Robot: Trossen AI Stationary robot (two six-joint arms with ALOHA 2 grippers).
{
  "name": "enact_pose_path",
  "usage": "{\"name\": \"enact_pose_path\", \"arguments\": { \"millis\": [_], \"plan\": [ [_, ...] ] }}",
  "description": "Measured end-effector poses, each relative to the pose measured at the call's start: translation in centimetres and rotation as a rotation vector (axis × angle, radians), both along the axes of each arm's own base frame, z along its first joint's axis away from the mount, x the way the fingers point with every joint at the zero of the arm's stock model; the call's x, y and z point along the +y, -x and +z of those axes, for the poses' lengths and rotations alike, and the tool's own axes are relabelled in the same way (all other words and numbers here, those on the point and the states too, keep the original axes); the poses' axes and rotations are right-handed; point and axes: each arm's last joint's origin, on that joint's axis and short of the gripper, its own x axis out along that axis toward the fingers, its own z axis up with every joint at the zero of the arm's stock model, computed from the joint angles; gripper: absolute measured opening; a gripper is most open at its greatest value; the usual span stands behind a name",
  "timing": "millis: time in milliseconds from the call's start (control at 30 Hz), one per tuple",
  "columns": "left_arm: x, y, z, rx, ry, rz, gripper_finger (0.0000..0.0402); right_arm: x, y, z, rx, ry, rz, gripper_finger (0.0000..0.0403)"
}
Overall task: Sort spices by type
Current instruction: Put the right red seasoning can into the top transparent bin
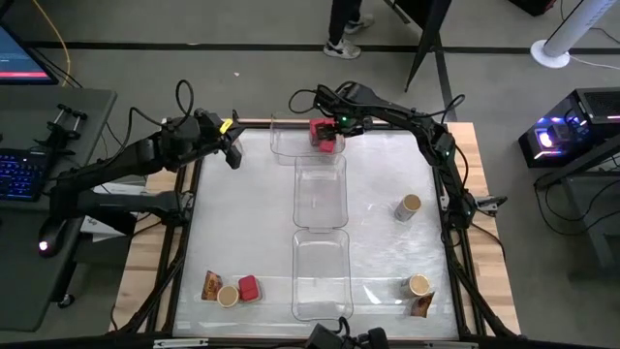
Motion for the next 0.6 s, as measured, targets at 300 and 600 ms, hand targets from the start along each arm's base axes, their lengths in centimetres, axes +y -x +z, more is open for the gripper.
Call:
{"name": "enact_pose_path", "arguments": {
  "millis": [300, 600],
  "plan": [
    [0.0, 0.0, 0.0, 0.005, -0.006, -0.003, 0.0000, 0.3, -0.9, 2.5, -0.117, 0.029, 0.062, 0.0243],
    [0.0, 0.0, 0.0, -0.029, 0.029, 0.013, 0.0000, 1.4, -4.9, 1.7, -0.438, -0.094, 0.133, 0.0243]
  ]
}}
